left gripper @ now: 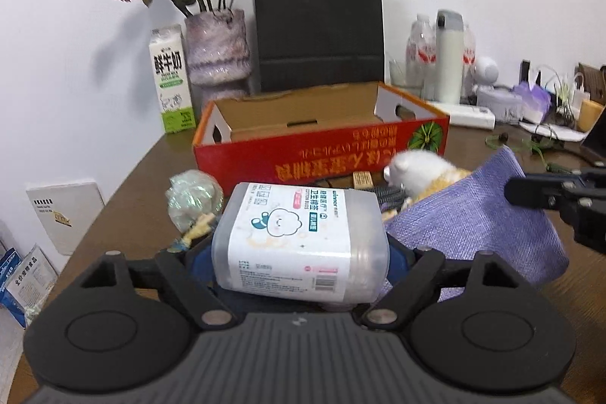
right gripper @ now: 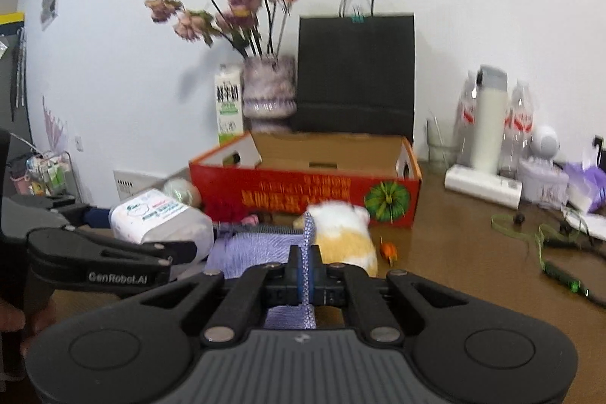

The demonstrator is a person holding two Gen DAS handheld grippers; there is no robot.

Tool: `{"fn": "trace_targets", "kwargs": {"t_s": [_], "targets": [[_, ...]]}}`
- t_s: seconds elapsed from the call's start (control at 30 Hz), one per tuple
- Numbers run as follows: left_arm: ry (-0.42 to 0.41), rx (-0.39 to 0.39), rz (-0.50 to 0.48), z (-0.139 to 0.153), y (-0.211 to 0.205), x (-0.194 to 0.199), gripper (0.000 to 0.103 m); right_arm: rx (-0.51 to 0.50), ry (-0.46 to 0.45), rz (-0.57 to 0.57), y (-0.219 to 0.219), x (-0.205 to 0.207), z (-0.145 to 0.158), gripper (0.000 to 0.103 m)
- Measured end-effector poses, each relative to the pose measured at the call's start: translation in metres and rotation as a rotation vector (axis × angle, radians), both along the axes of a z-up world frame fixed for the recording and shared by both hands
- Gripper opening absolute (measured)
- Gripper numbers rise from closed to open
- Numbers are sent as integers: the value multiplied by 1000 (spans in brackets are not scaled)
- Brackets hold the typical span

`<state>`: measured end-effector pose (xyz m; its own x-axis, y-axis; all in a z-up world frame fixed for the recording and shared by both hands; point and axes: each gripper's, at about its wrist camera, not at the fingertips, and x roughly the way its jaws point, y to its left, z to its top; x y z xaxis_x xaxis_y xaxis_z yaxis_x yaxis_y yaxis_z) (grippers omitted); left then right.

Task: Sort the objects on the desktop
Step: 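Carry the wipes pack with the left tool into the box while the right tool drops the pouch in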

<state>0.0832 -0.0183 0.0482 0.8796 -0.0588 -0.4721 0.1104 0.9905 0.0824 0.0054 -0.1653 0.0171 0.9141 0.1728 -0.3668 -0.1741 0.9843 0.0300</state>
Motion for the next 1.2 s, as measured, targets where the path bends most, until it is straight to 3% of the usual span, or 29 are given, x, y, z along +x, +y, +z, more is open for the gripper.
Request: {"fn": "trace_targets", "kwargs": {"t_s": [0.37, 0.6, 0.77, 0.93, 1.2], "targets": [[-23, -77, 30, 30, 17, 12, 84, -29, -128, 89, 12, 29, 50, 1], [-92, -111, 41, 79, 21, 58, 84, -27, -219, 95, 14, 74, 98, 1], [-94, -190, 63, 105, 20, 116, 84, 14, -241, 81, 12, 128, 116, 1], [-50, -215, 102, 98, 15, 181, 84, 74, -154, 48, 4, 202, 97, 1], [205, -137, 178, 18, 2, 278, 84, 150, 203, -76, -32, 312, 7, 1]]}}
